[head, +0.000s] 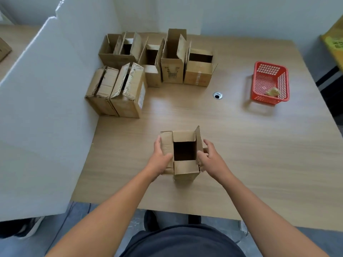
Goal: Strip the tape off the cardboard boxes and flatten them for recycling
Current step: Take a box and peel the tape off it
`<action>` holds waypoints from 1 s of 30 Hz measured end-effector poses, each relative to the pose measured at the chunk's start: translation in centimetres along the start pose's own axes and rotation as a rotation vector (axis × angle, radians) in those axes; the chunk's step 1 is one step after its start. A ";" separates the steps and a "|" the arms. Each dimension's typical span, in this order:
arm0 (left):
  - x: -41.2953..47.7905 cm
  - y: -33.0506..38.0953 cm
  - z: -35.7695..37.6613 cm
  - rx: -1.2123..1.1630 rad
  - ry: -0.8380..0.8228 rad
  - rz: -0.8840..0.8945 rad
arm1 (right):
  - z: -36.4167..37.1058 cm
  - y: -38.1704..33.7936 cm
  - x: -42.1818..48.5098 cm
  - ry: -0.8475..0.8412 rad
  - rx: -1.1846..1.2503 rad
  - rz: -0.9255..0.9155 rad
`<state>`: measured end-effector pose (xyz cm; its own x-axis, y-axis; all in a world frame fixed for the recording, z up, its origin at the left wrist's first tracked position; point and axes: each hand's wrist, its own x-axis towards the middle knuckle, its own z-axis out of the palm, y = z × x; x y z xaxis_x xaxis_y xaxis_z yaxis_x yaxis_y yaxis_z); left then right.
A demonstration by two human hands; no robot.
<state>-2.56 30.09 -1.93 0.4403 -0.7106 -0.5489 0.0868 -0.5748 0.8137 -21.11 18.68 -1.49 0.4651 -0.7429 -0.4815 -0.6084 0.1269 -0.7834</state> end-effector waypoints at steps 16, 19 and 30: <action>-0.8 2.4 4.9 -0.433 0.026 0.139 | -8.2 1.1 1.4 -0.290 0.259 -0.132; -0.5 2.6 6.1 -0.476 -0.055 0.121 | -9.7 1.4 1.8 -0.325 0.264 -0.085; -0.2 1.1 10.0 -0.061 0.064 -0.007 | -9.1 4.3 1.5 -0.198 -0.040 0.011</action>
<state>-11.51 25.54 -2.81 0.4951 -0.6783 -0.5429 0.1436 -0.5524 0.8211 -28.84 12.12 -2.05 0.5734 -0.5975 -0.5606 -0.6371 0.1050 -0.7636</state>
